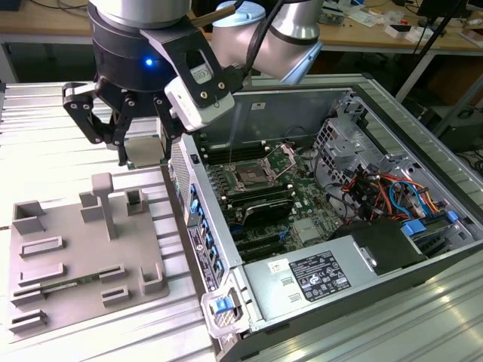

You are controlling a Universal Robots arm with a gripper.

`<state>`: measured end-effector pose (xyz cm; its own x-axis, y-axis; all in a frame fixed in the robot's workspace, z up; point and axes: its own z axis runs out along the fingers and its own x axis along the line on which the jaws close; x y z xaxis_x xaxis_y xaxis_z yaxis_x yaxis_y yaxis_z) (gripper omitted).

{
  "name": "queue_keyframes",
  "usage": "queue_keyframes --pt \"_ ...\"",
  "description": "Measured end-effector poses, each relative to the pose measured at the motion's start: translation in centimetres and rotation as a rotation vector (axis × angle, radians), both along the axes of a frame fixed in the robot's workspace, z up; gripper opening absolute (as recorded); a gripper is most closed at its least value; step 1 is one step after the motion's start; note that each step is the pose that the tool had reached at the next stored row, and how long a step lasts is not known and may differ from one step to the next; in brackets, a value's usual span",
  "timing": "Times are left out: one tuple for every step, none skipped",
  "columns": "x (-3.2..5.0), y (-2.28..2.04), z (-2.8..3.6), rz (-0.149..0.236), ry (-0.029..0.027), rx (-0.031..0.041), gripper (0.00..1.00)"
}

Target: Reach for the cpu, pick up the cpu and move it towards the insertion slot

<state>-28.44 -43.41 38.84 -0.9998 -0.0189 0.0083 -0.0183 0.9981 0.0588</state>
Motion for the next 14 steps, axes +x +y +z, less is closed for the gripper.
queue_keyframes --pt "0.14 0.00 0.00 0.000 0.0000 0.0001 0.55" --pt "0.24 0.00 0.00 0.000 0.0000 0.0002 0.55" --pt "0.39 0.00 0.00 0.000 0.0000 0.0003 0.55" --pt "0.53 0.00 0.00 0.000 0.0000 0.0004 0.55" --pt "0.71 0.00 0.00 0.000 0.0000 0.0002 0.55" --pt "0.86 0.00 0.00 0.000 0.0000 0.0003 0.55" --pt "1.02 0.00 0.00 0.000 0.0000 0.0002 0.55" --pt "1.18 0.00 0.00 0.000 0.0000 0.0003 0.55" --pt "1.38 0.00 0.00 0.000 0.0000 0.0003 0.55" --pt "1.50 0.00 0.00 0.000 0.0000 0.0003 0.55" --pt "1.73 0.00 0.00 0.000 0.0000 0.0003 0.55" --pt "1.94 0.00 -0.01 0.000 0.0000 0.0004 0.55" --pt "2.05 0.00 0.00 0.000 0.0000 0.0003 0.55" --pt "2.18 0.00 0.00 0.000 0.0000 0.0003 0.55"
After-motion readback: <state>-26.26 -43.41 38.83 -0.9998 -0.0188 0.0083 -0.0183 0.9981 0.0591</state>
